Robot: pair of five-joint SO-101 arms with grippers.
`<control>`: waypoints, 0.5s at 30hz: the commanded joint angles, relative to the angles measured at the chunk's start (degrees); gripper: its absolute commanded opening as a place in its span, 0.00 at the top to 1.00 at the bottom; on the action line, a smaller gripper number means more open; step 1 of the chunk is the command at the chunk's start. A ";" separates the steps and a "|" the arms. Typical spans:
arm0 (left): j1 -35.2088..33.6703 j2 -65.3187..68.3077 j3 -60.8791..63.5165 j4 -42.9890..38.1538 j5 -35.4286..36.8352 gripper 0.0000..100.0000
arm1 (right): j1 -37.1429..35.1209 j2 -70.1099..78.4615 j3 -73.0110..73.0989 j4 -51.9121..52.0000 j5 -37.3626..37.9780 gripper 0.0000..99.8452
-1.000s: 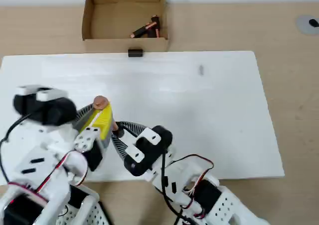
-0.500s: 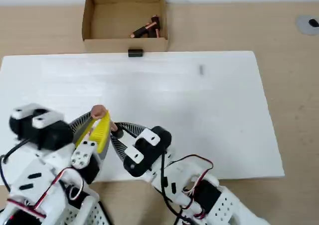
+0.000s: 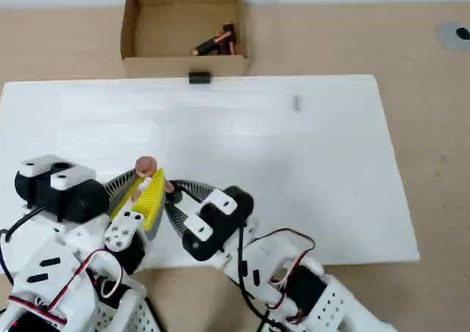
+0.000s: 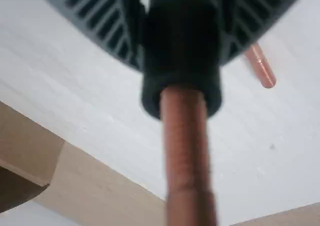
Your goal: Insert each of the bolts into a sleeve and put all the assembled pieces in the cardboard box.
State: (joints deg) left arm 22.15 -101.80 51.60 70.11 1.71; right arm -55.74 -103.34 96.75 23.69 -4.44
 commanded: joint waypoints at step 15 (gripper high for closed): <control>2.55 3.12 -3.69 4.22 -0.18 0.87 | -0.66 -9.45 -0.13 -0.09 0.18 0.99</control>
State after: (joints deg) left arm 23.03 -101.27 51.25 74.24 1.63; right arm -55.74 -103.34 96.75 23.69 -4.44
